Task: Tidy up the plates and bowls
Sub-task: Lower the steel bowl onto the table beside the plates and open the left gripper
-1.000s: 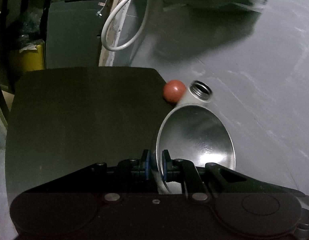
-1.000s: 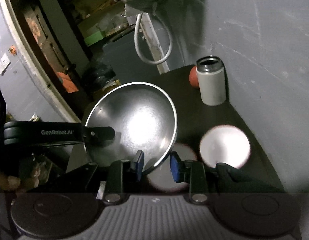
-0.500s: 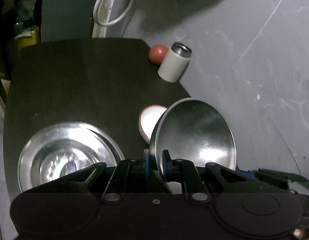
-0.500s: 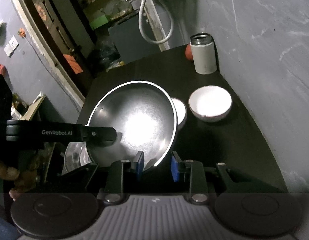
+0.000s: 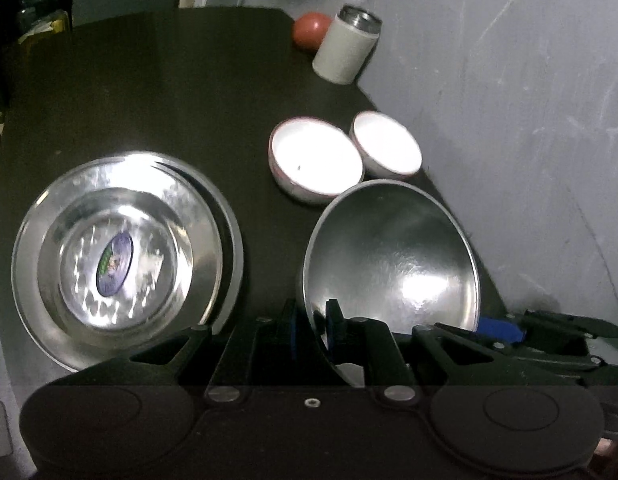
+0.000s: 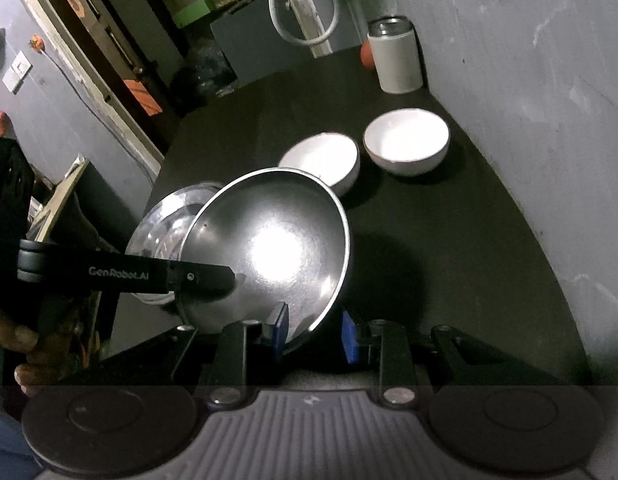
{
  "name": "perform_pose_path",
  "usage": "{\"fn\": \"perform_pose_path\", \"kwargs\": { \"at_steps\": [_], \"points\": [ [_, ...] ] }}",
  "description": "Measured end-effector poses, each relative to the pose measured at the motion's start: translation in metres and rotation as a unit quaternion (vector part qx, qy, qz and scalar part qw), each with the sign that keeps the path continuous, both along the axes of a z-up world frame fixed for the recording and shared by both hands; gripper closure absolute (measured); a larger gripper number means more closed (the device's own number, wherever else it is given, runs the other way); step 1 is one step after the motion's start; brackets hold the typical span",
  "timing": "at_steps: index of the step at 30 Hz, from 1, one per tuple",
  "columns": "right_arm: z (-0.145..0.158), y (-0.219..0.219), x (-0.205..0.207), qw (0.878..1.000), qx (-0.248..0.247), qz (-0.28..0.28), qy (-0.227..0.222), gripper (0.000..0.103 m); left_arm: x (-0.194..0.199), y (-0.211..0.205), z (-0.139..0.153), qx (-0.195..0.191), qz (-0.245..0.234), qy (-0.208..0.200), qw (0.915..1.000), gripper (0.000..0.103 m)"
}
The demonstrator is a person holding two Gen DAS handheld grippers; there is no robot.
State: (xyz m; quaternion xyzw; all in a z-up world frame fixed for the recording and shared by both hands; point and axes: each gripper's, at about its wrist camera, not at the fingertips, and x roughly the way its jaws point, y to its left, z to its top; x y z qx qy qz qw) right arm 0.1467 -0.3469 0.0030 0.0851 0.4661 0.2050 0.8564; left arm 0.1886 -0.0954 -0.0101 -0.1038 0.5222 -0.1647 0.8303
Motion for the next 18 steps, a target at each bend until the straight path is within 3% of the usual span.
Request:
{"fn": "perform_pose_path", "kwargs": {
  "at_steps": [9, 18],
  "points": [
    [-0.010, 0.005, -0.002, 0.999, -0.014, 0.013, 0.031, 0.071, -0.001, -0.006, -0.017, 0.016, -0.003, 0.040, 0.9991, 0.088],
    [-0.015, 0.007, 0.002, 0.999, -0.019, 0.022, 0.043, 0.071, -0.002, -0.009, -0.025, 0.028, 0.001, 0.051, 0.9983, 0.087]
  ]
}}
